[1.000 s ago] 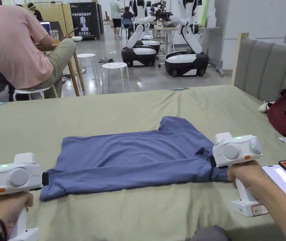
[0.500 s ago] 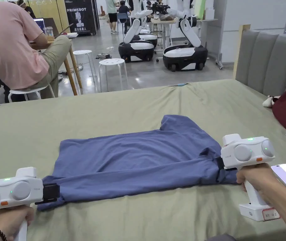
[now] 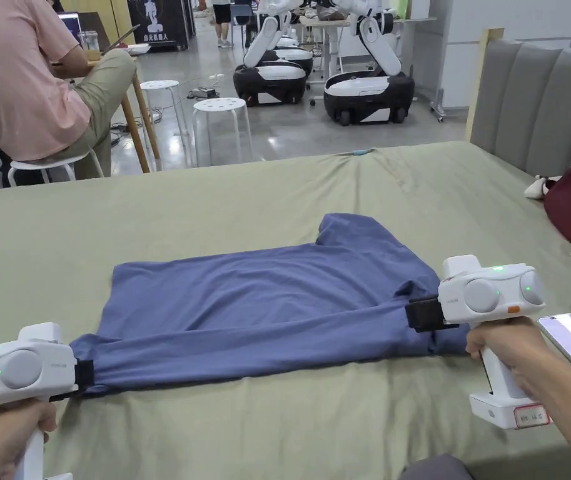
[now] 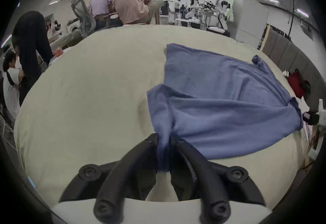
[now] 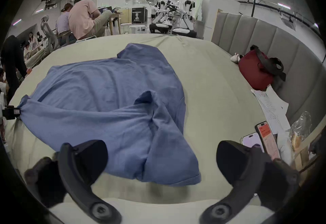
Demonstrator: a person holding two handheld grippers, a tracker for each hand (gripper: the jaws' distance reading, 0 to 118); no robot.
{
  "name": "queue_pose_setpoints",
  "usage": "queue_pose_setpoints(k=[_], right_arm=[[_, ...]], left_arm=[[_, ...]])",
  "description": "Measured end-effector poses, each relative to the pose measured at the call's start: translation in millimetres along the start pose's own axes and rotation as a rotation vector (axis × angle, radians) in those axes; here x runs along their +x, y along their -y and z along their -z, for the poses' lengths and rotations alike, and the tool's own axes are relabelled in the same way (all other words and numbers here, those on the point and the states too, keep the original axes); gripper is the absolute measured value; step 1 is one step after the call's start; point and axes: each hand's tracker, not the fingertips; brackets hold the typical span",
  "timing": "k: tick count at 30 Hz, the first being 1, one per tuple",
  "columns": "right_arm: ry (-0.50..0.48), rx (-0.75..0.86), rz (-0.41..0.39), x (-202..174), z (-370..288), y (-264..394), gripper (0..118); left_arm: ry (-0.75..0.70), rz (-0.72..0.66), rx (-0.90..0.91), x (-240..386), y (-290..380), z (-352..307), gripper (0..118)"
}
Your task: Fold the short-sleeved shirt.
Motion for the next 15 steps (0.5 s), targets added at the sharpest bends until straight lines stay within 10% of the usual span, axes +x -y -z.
queue_pose_setpoints(k=[13, 15], right_arm=[[0.004, -0.196, 0.081, 18.0, 45.1, 18.7, 63], [-0.009, -0.153, 0.015, 11.7, 38.0, 18.1, 2]], left_arm=[[-0.001, 0.061, 0.044, 10.9, -6.7, -3.6, 10], [-0.011, 0.083, 0.045, 13.2, -5.5, -3.6, 8]])
